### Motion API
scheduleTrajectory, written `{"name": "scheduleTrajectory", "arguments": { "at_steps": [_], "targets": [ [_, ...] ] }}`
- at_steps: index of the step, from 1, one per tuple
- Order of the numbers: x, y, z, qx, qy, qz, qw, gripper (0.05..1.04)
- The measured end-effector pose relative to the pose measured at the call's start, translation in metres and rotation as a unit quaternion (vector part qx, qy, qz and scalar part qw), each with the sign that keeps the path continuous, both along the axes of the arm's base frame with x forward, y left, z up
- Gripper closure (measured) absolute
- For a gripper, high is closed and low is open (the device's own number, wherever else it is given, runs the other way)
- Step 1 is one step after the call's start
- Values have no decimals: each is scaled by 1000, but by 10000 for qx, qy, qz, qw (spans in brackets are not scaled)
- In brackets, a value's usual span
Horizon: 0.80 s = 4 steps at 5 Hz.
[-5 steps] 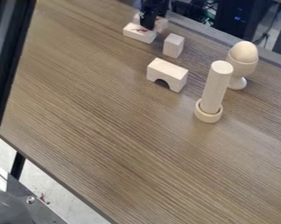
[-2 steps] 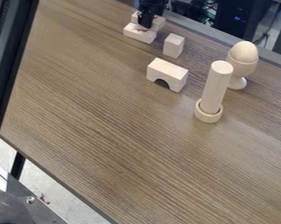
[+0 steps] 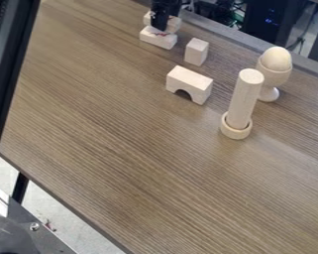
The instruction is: Put the white block on top of another block
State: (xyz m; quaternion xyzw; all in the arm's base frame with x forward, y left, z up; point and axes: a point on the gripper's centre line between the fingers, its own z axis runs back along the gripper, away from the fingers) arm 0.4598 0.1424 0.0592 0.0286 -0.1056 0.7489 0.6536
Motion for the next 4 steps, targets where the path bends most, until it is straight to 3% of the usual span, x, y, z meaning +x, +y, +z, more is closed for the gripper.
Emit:
{"name": "scheduleTrajectory", "arguments": {
  "at_steps": [4],
  "targets": [
    [-4,3,-6,-34,41,74,10000,529]
  ]
}}
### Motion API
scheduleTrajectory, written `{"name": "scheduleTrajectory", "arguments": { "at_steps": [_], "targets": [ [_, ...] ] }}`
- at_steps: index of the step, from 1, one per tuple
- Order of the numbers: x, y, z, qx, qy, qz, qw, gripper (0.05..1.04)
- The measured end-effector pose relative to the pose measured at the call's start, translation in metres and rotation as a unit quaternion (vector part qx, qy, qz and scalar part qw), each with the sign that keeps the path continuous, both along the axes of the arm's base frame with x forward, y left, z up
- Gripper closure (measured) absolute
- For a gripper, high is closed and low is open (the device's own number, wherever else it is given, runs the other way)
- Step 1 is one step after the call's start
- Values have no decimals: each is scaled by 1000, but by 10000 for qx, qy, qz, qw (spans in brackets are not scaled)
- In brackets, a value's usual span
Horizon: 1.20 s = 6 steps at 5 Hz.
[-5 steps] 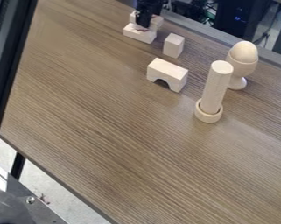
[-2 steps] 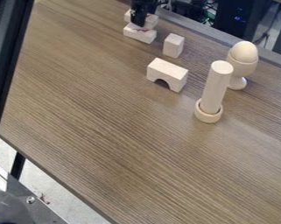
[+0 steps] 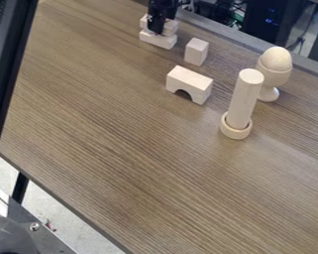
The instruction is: Put the white block on top of another block
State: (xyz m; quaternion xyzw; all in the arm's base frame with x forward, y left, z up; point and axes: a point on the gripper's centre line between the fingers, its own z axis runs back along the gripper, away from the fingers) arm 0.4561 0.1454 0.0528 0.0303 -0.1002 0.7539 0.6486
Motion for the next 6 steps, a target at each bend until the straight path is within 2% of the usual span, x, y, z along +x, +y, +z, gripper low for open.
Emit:
{"name": "scheduleTrajectory", "arguments": {
  "at_steps": [1,2,3,4,5,6],
  "targets": [
    [-2,-1,-4,-17,46,18,10000,478],
    [-3,-1,-4,1,54,44,10000,180],
    [-7,-1,-12,55,155,89,9998,79],
    [-9,-2,-16,84,201,7,9998,84],
    [-6,-2,15,324,40,-352,9988,84],
    [-3,-6,46,438,-218,-575,9971,84]
  ]
}}
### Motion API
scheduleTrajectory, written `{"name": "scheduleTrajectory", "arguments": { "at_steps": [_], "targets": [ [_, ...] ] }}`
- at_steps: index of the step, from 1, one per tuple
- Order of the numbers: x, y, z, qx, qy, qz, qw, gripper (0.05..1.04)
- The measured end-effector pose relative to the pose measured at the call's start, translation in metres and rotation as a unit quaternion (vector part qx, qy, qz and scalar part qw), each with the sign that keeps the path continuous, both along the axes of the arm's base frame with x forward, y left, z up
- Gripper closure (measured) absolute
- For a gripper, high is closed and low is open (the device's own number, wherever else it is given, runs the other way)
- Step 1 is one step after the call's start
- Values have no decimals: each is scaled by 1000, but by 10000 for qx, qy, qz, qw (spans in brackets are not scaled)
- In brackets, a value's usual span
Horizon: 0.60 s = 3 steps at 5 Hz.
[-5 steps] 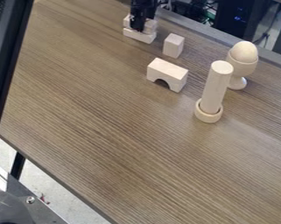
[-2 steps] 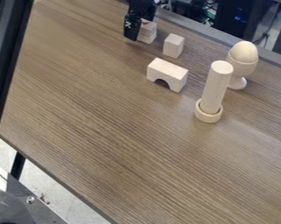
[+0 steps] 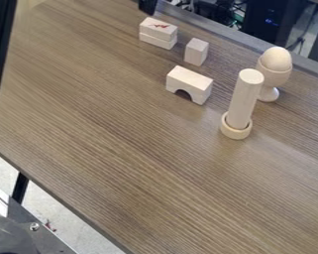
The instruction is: Put the white block on top of another block
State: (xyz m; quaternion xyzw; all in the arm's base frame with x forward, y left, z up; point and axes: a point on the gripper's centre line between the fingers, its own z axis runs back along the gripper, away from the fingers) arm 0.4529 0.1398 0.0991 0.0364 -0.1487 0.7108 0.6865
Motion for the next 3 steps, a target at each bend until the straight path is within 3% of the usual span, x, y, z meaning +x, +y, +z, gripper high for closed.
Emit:
{"name": "scheduleTrajectory", "arguments": {
  "at_steps": [1,2,3],
  "targets": [
    [0,-10,5,-165,122,-509,9985,84],
    [-5,-22,18,-649,398,-1557,9849,84],
    [-8,-36,28,-1182,428,-2773,9525,84]
  ]
}}
